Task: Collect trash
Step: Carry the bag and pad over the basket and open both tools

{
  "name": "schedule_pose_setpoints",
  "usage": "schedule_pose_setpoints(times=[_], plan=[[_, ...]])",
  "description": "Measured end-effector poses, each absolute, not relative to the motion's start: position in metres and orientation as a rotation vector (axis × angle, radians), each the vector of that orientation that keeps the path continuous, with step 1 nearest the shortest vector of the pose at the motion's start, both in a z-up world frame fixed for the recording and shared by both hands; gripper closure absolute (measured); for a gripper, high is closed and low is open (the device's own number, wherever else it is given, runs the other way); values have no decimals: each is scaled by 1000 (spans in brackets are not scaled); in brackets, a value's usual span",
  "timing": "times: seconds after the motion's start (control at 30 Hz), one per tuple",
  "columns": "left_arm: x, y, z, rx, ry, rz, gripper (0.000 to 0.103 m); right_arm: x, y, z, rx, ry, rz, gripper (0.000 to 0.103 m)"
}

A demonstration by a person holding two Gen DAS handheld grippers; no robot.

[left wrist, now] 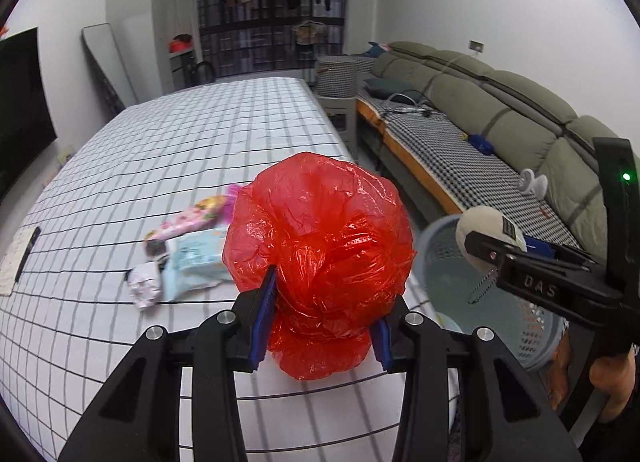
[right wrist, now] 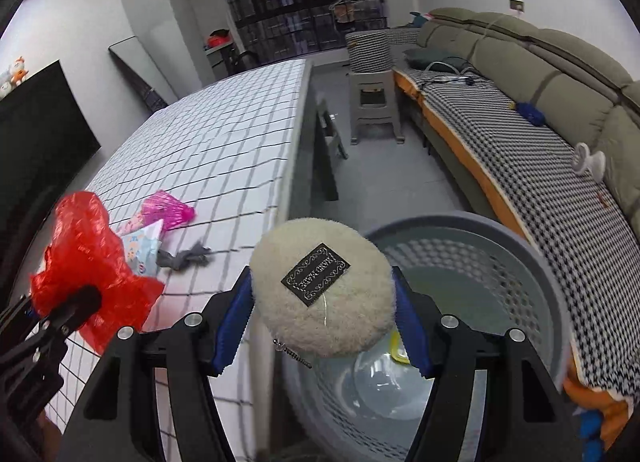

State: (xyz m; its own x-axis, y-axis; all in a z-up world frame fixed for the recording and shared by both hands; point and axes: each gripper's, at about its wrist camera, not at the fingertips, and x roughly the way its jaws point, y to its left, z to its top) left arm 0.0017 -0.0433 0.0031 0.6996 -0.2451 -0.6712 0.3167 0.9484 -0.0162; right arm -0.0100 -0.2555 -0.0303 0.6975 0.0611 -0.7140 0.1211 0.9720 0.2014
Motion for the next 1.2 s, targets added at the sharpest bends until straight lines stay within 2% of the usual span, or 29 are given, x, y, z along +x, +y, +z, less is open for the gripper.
schedule_pose_setpoints(times=[0.43, 0.97, 1.03, 1.17, 1.2], plan=[[-3, -134, -11, 193, 779, -460, 63, -88, -334, -58, 322, 821, -192, 39], [4, -205, -46, 277, 875, -532, 59, -82, -377, -81, 383, 842, -183, 39], [4, -208, -46, 279, 879, -536, 56, -81, -378, -81, 384, 839, -182, 39], [6, -206, -46, 276, 884, -530, 42, -83, -382, -80, 399, 821, -188, 27], [6, -207, -46, 274, 884, -527, 38, -83, -383, -80, 401, 815, -191, 27]])
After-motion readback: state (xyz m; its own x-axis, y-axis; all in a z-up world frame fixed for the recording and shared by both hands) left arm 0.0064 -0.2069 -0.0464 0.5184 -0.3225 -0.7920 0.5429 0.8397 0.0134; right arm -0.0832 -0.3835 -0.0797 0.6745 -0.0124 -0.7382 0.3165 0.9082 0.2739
